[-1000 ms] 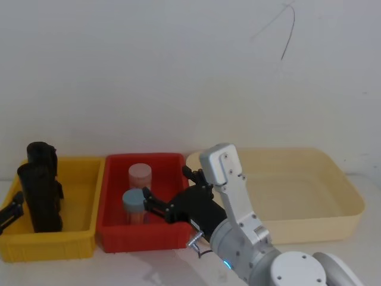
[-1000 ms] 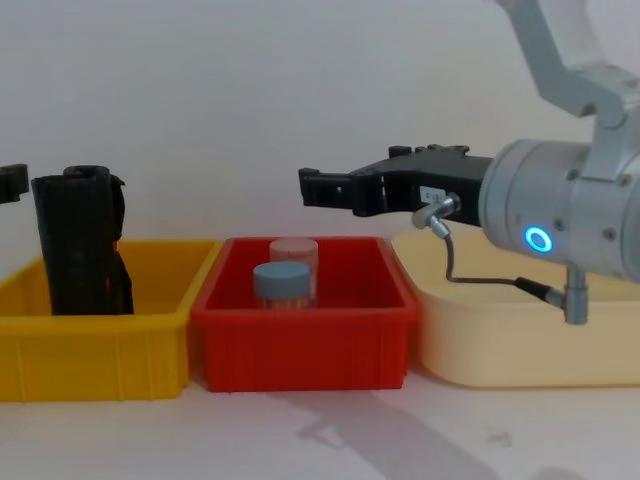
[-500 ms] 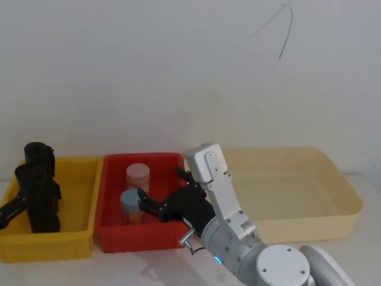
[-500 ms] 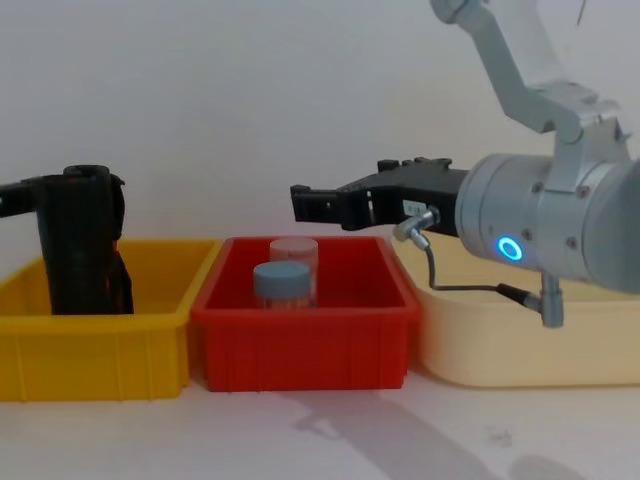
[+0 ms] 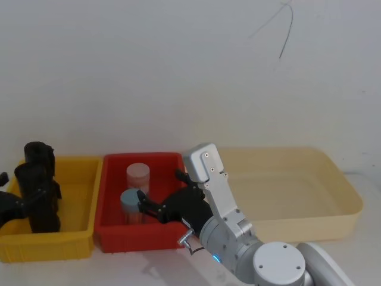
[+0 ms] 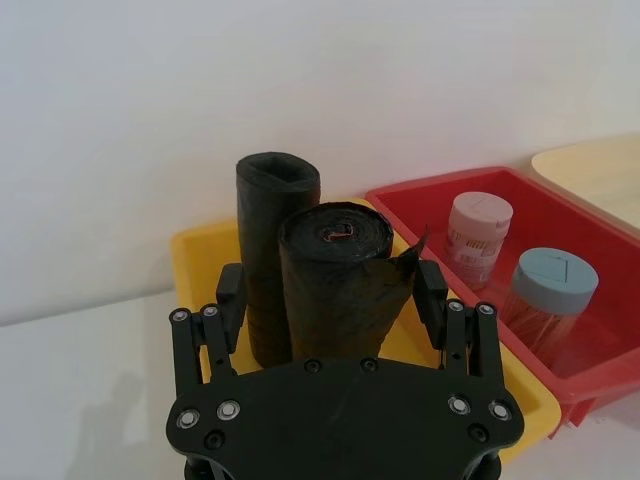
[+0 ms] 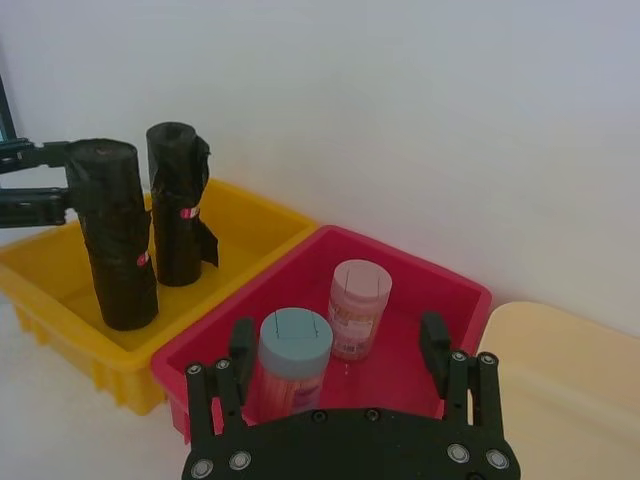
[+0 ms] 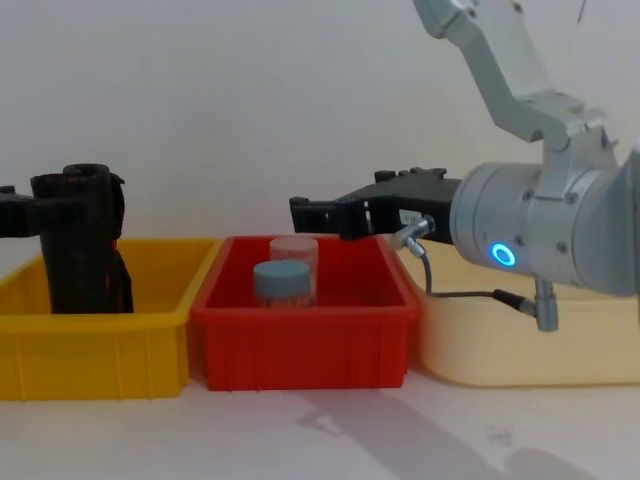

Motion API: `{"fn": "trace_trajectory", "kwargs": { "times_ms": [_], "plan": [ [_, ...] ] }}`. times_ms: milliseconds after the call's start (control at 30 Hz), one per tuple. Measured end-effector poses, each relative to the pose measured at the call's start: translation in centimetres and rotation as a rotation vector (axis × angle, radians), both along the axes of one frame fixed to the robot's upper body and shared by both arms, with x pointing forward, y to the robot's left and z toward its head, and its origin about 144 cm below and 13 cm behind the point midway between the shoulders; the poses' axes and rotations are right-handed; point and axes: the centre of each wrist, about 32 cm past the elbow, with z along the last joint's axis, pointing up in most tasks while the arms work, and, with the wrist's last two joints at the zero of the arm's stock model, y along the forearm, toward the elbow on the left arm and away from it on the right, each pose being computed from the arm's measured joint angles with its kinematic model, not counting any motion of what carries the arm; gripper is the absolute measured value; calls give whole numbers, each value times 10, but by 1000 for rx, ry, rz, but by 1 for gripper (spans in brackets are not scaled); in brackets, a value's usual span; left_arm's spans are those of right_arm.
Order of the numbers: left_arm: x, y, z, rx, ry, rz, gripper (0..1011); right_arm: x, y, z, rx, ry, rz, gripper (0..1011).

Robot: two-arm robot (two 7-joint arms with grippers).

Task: Pick up the garbage bag with the one hand and transfer it to the other hand.

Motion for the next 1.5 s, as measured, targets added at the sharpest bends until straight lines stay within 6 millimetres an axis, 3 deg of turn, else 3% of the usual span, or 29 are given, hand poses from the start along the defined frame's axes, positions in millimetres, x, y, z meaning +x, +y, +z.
{"fn": "trace_trajectory", "kwargs": {
  "times_ms": [800, 1500],
  "plan": [
    [33, -17, -8, -14, 43, -70, 1002, 6, 1, 3, -2, 56, 22, 1000],
    [39, -21, -9, -17, 49, -88, 1001, 6, 28, 22, 25, 155, 93, 1000]
  ]
}}
